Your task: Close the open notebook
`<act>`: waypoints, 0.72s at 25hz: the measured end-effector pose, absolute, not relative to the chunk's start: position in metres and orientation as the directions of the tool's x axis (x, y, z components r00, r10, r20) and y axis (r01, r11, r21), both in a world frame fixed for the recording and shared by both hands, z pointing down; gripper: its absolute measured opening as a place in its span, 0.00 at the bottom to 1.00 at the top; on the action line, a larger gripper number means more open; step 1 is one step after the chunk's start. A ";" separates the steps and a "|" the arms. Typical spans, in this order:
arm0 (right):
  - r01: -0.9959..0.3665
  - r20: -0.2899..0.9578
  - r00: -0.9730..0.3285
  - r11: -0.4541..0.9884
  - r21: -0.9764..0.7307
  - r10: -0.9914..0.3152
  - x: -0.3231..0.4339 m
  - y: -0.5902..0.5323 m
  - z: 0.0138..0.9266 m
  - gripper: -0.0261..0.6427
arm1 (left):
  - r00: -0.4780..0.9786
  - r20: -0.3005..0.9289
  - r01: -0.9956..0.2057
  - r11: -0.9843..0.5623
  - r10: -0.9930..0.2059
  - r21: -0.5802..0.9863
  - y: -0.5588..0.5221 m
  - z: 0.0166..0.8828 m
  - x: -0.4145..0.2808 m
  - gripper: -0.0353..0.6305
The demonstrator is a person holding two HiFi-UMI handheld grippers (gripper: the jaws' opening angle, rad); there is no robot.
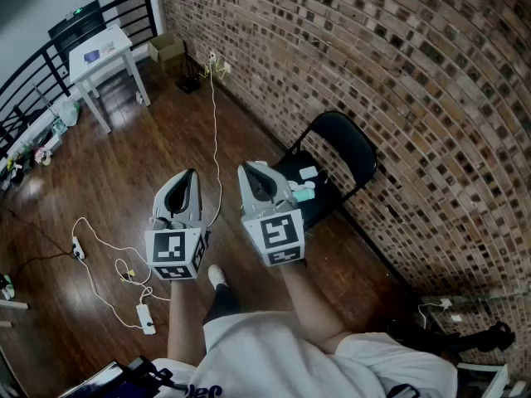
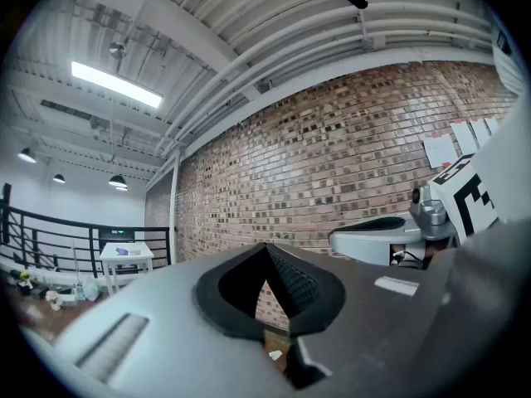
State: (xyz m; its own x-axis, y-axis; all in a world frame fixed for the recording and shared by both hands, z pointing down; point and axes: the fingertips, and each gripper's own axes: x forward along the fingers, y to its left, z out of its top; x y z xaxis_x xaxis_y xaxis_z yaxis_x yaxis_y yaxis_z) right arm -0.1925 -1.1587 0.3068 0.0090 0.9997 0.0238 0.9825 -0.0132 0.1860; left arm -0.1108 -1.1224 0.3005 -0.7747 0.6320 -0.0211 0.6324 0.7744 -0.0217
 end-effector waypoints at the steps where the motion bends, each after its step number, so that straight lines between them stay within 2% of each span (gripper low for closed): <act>1: 0.985 0.023 0.002 -0.006 0.172 1.000 -0.188 -1.139 0.305 0.02 | -0.775 -0.020 0.631 0.775 0.631 -0.025 -1.103 0.297 -0.106 0.07; 6: 0.990 0.016 -0.023 0.021 0.142 1.000 -0.165 -1.042 0.291 0.02 | -0.779 -0.029 0.627 0.778 0.626 -0.043 -1.010 0.279 -0.080 0.07; 12: 0.993 0.034 0.009 -0.013 0.116 0.999 -0.135 -0.960 0.293 0.02 | -0.756 -0.037 0.654 0.756 0.654 -0.002 -0.926 0.279 -0.051 0.08; 18: 0.991 0.083 0.013 -0.024 0.131 0.996 -0.150 -0.904 0.308 0.02 | -0.750 -0.007 0.661 0.750 0.661 0.039 -0.870 0.298 -0.062 0.08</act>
State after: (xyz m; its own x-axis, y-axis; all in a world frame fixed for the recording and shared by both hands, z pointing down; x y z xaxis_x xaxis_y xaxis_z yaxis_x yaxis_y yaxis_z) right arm -0.1497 -0.9042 0.3085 0.0133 0.9964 0.0832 0.9911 -0.0242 0.1308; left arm -0.0616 -0.8697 0.2980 -0.7499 0.6615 -0.0069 0.6608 0.7495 0.0393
